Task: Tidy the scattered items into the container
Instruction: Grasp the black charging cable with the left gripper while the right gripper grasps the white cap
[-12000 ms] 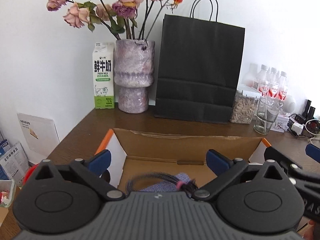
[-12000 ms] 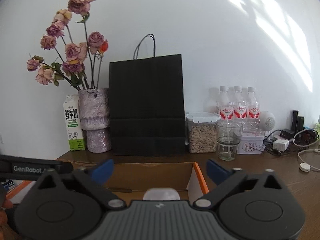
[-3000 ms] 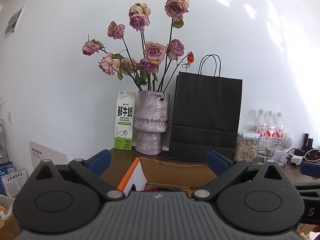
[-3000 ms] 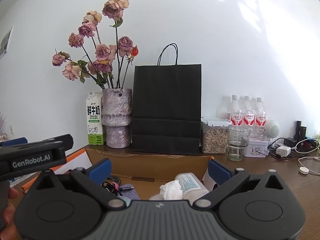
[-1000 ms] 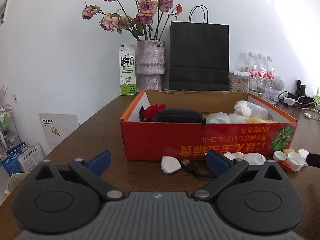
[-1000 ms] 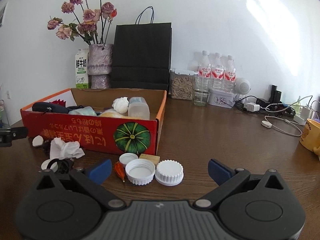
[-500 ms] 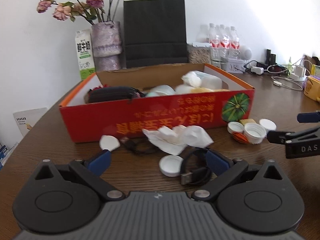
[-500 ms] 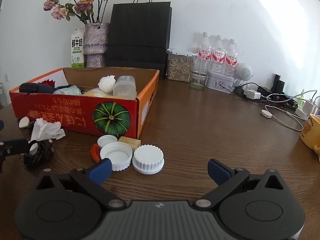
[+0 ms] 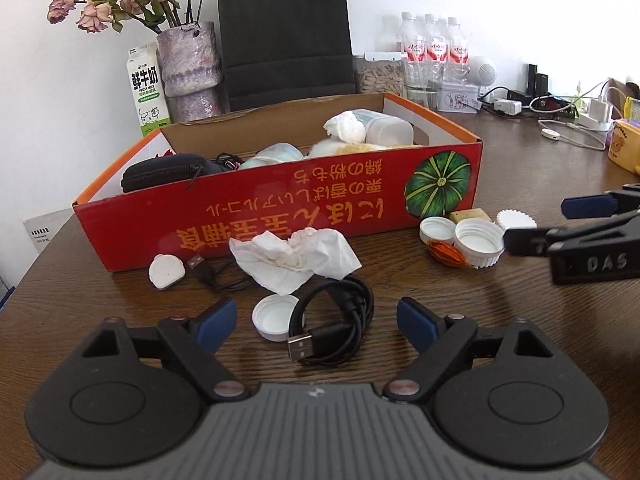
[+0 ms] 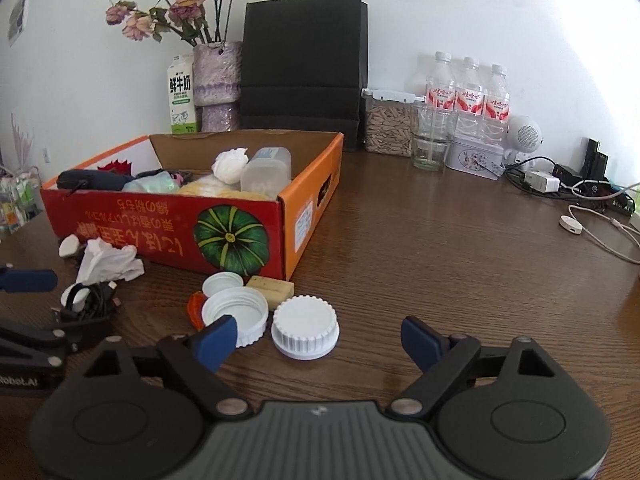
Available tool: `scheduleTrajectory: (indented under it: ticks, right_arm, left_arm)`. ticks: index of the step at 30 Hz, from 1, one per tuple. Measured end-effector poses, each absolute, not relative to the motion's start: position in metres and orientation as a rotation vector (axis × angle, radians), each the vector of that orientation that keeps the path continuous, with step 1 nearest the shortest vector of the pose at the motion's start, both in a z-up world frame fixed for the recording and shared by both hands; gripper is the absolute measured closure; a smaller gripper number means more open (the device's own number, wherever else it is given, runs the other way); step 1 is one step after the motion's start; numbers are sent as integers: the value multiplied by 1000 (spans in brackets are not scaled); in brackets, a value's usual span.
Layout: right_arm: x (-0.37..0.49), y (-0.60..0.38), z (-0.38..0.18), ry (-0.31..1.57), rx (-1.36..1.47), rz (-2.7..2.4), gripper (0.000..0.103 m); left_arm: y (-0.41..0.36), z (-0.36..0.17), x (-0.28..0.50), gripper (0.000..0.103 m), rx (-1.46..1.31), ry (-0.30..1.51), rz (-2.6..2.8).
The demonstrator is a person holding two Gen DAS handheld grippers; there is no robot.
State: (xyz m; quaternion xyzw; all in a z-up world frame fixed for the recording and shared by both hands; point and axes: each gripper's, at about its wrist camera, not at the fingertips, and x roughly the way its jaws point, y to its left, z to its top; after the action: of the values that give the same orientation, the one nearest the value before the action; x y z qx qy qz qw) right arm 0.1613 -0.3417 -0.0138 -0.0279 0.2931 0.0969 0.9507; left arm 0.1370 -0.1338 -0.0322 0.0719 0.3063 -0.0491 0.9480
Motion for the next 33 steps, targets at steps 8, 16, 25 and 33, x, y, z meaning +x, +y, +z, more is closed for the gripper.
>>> scheduleTrajectory:
  ticks: [8,16,25,33]
  right_arm:
    - [175,-343,-19,641,-74,212,33]
    - [171,-343,-18,624,-34,252,65]
    - [158,-340,-11,572,-17,228,65]
    - [143,-330,3,516,2,222,65]
  left_arm:
    - [-135,-33,139,39,130,628,-97]
    - [-131,-32,138,57,94,626,-122]
    - [-123,-26,132,58,79,602,-133]
    - [-114,-12,122,58,60,549,-146]
